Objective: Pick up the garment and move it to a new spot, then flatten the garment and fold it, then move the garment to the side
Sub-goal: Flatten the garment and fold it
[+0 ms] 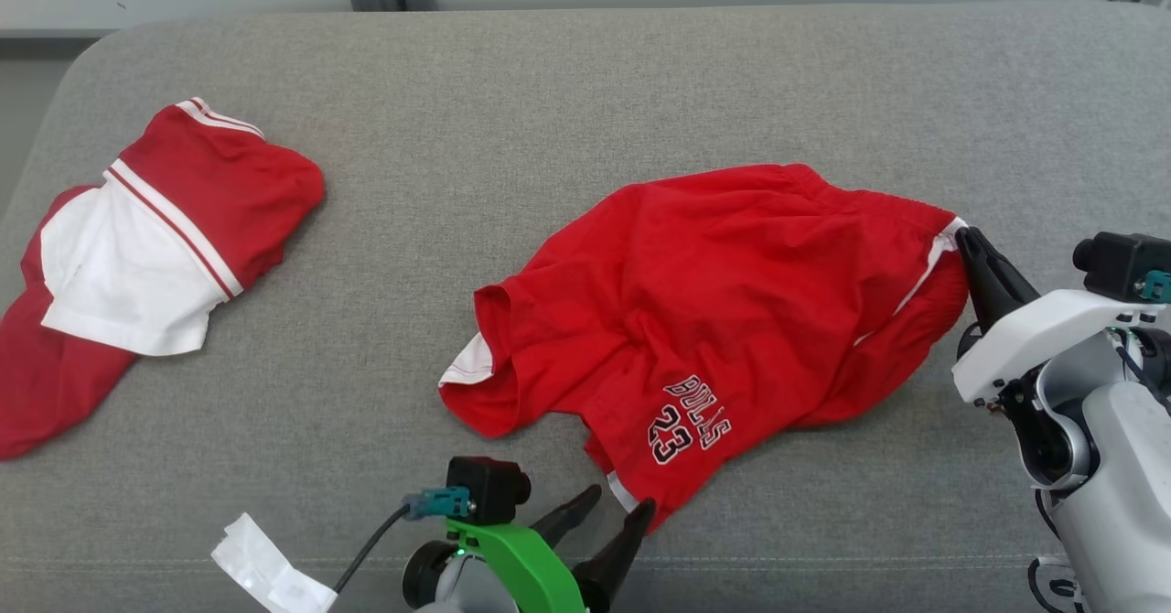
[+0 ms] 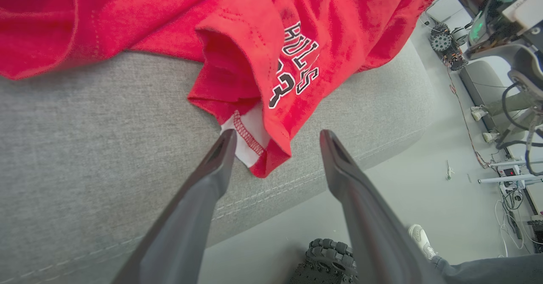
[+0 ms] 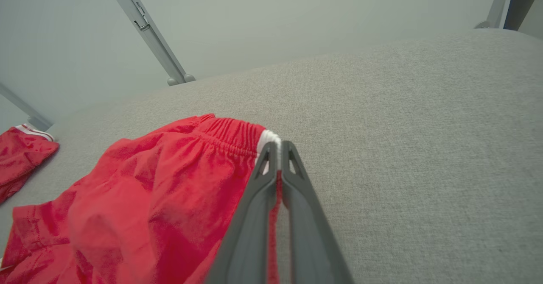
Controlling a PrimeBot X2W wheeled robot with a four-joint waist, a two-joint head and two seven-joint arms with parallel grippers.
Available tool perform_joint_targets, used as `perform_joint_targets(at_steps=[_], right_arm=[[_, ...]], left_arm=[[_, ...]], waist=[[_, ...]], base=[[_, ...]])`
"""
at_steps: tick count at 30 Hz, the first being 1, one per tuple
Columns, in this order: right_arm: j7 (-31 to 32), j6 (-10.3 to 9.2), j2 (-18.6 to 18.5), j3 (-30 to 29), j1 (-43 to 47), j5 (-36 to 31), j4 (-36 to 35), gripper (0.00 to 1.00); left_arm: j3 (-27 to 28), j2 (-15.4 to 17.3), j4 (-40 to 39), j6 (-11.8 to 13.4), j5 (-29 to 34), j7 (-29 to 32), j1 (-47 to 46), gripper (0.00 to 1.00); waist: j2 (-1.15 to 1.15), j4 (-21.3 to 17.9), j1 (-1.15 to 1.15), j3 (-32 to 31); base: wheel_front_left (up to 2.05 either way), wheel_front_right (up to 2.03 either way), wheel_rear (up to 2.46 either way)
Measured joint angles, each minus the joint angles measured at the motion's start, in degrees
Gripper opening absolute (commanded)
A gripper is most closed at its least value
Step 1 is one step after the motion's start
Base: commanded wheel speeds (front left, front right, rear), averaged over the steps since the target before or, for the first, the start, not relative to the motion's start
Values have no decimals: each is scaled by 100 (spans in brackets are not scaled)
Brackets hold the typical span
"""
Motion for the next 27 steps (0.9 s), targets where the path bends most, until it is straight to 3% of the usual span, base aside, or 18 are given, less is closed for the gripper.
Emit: perform_joint_targets(at_steps=[7, 27], right_arm=[[1, 48, 18, 42, 0, 15, -24, 0], [79, 48, -56, 83, -128, 14, -242, 0]], left_arm=[[-237, 38, 12, -327, 40, 226, 0, 100], [-399, -145, 390, -635, 214, -101, -252, 100]], waist=[[0, -31, 0, 33], [0, -122, 0, 403]], base=[[0, 0, 0], [0, 0, 0]])
